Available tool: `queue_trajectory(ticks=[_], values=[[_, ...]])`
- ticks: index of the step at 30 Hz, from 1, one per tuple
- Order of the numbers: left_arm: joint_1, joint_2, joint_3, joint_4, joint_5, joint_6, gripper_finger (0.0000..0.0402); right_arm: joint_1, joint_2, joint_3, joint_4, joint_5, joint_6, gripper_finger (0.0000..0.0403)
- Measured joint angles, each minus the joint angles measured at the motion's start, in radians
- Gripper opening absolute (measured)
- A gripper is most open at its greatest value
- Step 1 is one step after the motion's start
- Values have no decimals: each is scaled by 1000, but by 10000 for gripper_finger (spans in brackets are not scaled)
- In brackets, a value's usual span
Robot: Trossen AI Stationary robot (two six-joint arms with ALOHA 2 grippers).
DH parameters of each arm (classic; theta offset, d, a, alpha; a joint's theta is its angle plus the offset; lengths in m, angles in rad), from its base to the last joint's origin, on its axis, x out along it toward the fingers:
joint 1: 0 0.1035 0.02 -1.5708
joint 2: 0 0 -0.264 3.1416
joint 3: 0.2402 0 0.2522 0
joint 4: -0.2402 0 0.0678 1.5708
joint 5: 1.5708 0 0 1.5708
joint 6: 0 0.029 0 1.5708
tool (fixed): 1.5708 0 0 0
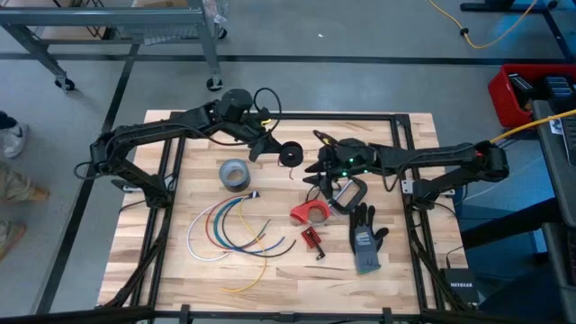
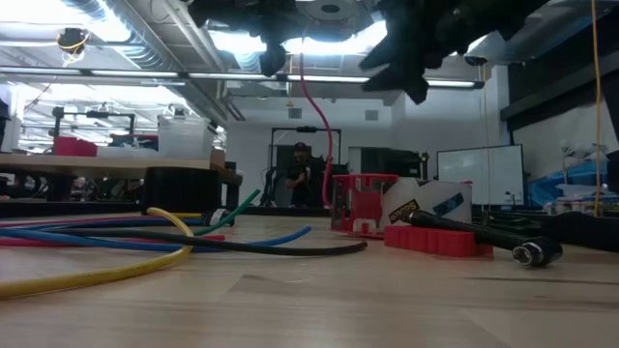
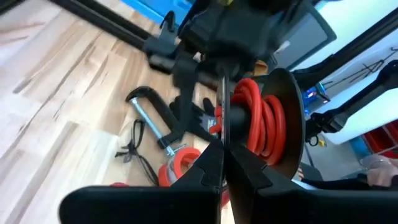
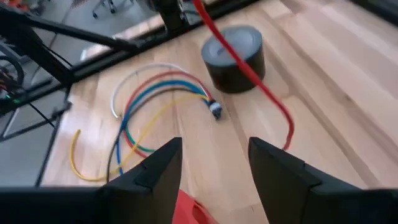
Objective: Coil cords
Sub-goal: Coil the red wire onto the spool
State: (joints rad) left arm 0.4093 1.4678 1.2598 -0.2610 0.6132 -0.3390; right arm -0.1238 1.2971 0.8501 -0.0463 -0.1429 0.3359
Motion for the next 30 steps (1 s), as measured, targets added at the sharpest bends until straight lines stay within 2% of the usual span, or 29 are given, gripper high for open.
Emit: queue_trajectory(ticks=[11,17,22,30], values=[[-4,-10,0,90,7,-43,0,0,141,0,1,55,-34,186],[-4,-50,0,86,8,-46,0,0,154,0,7,56,-59,186],[-4,-81,0,108,2,-46,0,0,154,0,96,58,-83,186],[-4,-116,0,150,0,-47,0,-1,154,0,164,180,-139,186]])
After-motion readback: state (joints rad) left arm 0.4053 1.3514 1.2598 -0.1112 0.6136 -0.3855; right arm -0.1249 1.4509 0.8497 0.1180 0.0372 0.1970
